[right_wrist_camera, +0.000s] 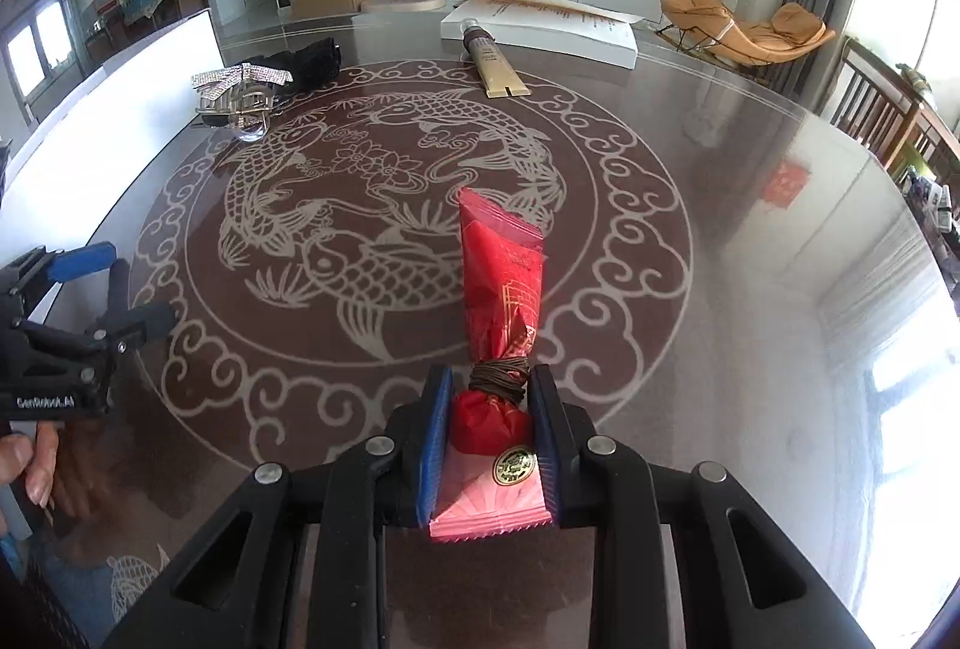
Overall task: Organize objects
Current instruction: 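Grasp the rhinestone bow hair clip with the left tool while the right tool holds the candy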
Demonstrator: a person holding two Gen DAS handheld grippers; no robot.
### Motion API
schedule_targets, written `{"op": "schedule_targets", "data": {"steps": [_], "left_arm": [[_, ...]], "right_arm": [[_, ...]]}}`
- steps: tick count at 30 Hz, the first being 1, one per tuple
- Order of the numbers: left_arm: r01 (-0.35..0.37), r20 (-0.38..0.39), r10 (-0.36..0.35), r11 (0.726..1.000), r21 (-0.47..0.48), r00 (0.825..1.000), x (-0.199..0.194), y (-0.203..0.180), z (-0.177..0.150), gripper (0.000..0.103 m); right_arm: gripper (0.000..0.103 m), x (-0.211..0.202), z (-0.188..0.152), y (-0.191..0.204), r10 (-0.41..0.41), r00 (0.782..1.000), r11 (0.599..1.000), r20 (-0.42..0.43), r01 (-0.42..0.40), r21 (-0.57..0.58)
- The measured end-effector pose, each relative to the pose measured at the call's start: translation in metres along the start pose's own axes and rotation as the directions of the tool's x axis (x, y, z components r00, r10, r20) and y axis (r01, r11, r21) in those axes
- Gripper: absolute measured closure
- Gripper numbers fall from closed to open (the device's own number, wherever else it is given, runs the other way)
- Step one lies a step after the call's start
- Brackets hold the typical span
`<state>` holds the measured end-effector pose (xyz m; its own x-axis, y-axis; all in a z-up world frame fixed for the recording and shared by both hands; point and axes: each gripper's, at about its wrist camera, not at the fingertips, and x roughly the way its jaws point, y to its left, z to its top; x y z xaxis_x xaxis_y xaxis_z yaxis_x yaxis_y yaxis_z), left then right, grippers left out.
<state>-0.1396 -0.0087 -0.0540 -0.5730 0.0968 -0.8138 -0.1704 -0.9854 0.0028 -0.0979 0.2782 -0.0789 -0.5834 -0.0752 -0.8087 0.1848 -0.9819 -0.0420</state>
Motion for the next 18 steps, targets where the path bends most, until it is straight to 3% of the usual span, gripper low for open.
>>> {"op": "schedule_targets", "data": {"steps": [3, 6, 12, 18], "left_arm": [[0.000, 0.000, 0.000, 1.000, 0.000, 1.000, 0.000, 0.000, 0.000, 0.000], [0.000, 0.000, 0.000, 1.000, 0.000, 1.000, 0.000, 0.000, 0.000, 0.000], [0.005, 0.000, -0.005, 1.000, 0.006, 1.000, 0.001, 0.000, 0.002, 0.000], [0.020, -0.018, -0.019, 0.999, 0.025, 1.000, 0.027, 0.010, 0.038, 0.000]], "right_arm": [[0.049, -0.004, -0.011, -0.003, -0.013, 0.999, 1.000, 0.031, 0.012, 0.012], [0.045, 0.000, -0.011, -0.009, -0.008, 0.999, 1.000, 0.040, 0.007, 0.026], [0.015, 0.008, -0.008, -0.012, -0.022, 1.000, 0.999, 0.017, 0.022, 0.034], [0.012, 0.009, -0.008, -0.018, 0.001, 1.000, 0.998, 0.008, -0.002, 0.059]]}}
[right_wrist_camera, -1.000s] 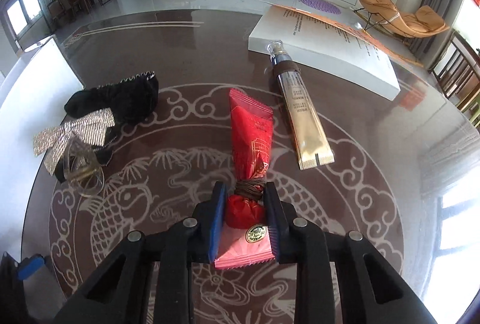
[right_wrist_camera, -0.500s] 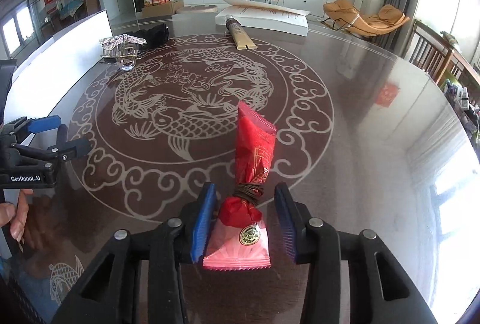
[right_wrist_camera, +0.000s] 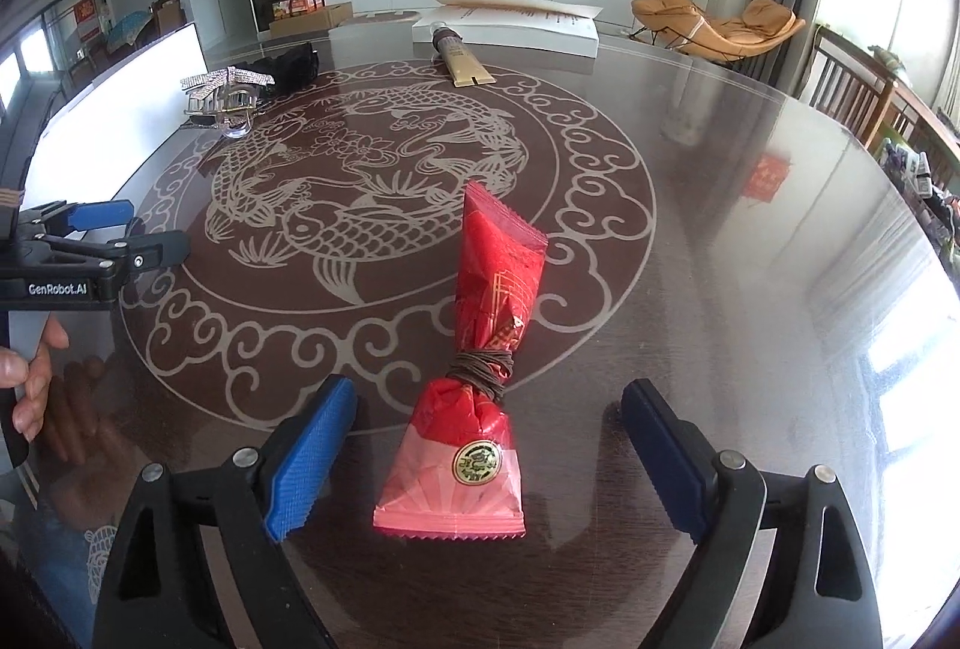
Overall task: Organize objects
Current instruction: 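Grasp the rhinestone bow hair clip with the left tool while the right tool holds the candy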
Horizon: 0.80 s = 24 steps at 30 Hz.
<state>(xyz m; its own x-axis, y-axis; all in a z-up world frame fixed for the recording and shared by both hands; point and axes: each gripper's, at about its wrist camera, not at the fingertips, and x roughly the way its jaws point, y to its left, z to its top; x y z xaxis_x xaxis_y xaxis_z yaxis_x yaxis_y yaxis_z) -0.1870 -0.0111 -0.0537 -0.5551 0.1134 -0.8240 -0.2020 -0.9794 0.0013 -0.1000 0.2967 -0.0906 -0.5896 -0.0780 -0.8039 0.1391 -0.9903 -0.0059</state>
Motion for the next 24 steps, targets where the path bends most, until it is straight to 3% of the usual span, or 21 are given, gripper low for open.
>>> {"op": "schedule_targets", "data": {"steps": [2, 8, 15, 20, 21, 22, 24], "left_arm": [[-0.009, 0.003, 0.009, 1.000, -0.012, 1.000, 0.009, 0.005, 0.012, 0.000], [-0.018, 0.006, 0.018, 1.000, -0.020, 1.000, 0.034, 0.014, 0.050, 0.000], [-0.090, 0.001, 0.091, 0.988, -0.125, 0.996, 0.060, 0.034, 0.085, 0.000], [-0.070, 0.002, 0.071, 0.992, -0.105, 0.997, 0.069, 0.033, 0.099, 0.000], [-0.056, 0.013, 0.058, 0.994, -0.092, 0.998, 0.068, 0.031, 0.098, 0.006], [-0.060, 0.040, 0.063, 0.995, -0.074, 0.997, 0.063, 0.027, 0.096, 0.032], [-0.038, 0.067, 0.041, 0.998, -0.057, 0.997, 0.055, 0.022, 0.091, 0.048]], "right_arm": [[0.007, 0.001, 0.000, 0.003, -0.002, 1.000, 1.000, -0.005, 0.001, -0.016], [0.007, 0.001, 0.000, 0.003, 0.004, 1.000, 1.000, -0.006, -0.004, -0.016], [0.007, 0.001, 0.000, 0.003, 0.004, 1.000, 1.000, -0.006, -0.005, -0.016], [0.007, 0.002, 0.000, 0.003, 0.005, 1.000, 1.000, -0.007, -0.005, -0.015], [0.007, 0.002, 0.000, 0.003, 0.004, 1.000, 1.000, -0.006, -0.005, -0.016], [0.007, 0.002, 0.001, 0.003, 0.005, 1.000, 1.000, -0.006, -0.005, -0.015], [0.007, 0.002, 0.001, 0.003, 0.004, 1.000, 1.000, -0.006, -0.005, -0.015]]}}
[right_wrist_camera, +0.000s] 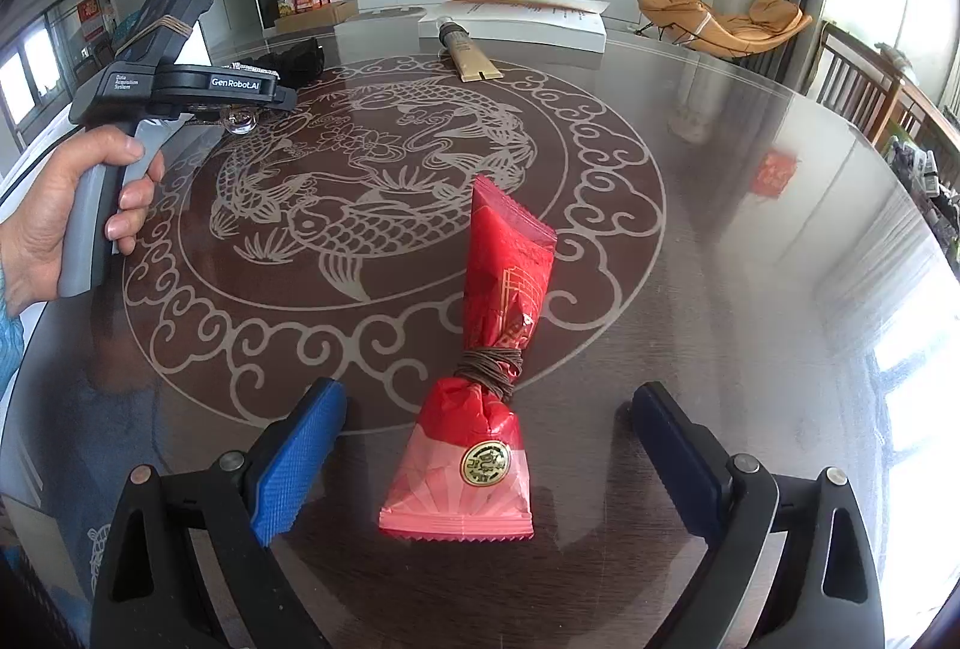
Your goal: Organize objects
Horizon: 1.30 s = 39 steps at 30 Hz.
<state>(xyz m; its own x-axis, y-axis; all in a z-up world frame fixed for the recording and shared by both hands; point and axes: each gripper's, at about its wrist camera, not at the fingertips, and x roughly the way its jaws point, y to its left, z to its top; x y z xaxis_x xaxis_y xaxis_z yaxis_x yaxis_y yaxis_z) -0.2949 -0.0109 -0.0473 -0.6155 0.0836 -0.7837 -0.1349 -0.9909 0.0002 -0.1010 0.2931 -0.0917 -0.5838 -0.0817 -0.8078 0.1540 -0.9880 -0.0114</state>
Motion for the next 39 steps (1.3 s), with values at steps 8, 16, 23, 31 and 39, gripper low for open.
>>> {"op": "schedule_targets", "data": {"steps": [8, 16, 23, 31, 39], "left_arm": [[0.008, -0.002, -0.008, 1.000, 0.012, 1.000, -0.068, -0.046, -0.081, 0.048], [-0.008, -0.029, 0.008, 1.000, 0.029, 1.000, -0.114, -0.091, -0.145, 0.008], [-0.003, -0.057, 0.004, 1.000, 0.003, 0.998, -0.106, -0.086, -0.144, 0.000], [-0.004, -0.056, 0.004, 1.000, 0.003, 0.998, -0.107, -0.087, -0.145, 0.000], [-0.005, -0.056, 0.005, 1.000, 0.003, 0.998, -0.106, -0.087, -0.145, 0.000]], "right_arm": [[0.007, 0.000, 0.000, 0.000, 0.000, 1.000, 1.000, 0.000, 0.000, 0.000], [0.006, 0.000, 0.000, 0.000, 0.000, 1.000, 1.000, 0.000, 0.000, 0.000], [0.006, 0.001, 0.000, 0.000, -0.002, 1.000, 1.000, -0.001, 0.002, 0.000], [0.003, 0.001, 0.000, 0.002, 0.004, 1.000, 1.000, -0.005, -0.004, -0.004], [0.003, 0.001, 0.000, 0.002, 0.004, 1.000, 1.000, -0.005, -0.004, -0.004]]}}
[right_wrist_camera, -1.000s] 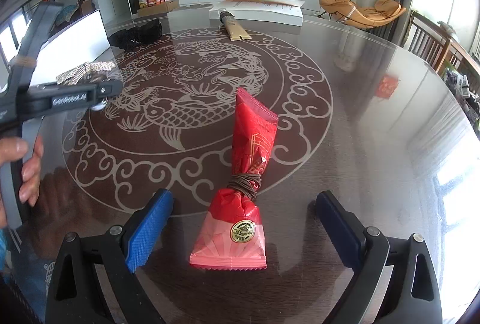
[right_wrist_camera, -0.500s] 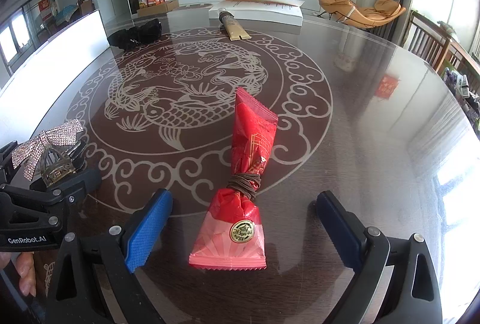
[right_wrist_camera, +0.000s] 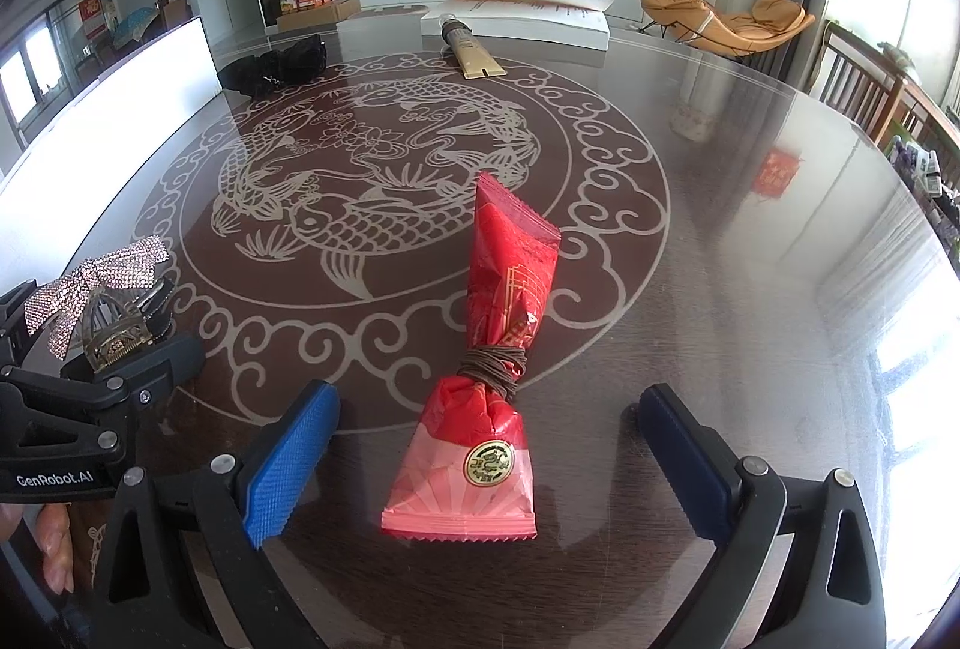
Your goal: Organize objects
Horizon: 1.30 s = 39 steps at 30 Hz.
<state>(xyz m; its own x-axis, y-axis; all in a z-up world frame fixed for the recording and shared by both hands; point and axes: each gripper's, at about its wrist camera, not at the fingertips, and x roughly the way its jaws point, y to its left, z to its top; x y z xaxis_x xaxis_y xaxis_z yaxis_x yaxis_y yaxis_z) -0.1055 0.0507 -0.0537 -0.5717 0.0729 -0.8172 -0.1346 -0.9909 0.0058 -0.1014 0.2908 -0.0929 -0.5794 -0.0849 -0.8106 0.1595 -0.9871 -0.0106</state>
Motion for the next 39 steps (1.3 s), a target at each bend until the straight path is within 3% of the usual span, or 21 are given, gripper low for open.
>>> {"op": "schedule_targets", "data": {"steps": [39], "left_arm": [[0.005, 0.004, -0.005, 1.000, 0.004, 1.000, -0.0011, 0.0003, -0.0003, 0.000]], "right_arm": [[0.000, 0.0014, -0.0012, -0.0013, -0.010, 1.000, 1.000, -0.005, 0.010, 0.012]]}}
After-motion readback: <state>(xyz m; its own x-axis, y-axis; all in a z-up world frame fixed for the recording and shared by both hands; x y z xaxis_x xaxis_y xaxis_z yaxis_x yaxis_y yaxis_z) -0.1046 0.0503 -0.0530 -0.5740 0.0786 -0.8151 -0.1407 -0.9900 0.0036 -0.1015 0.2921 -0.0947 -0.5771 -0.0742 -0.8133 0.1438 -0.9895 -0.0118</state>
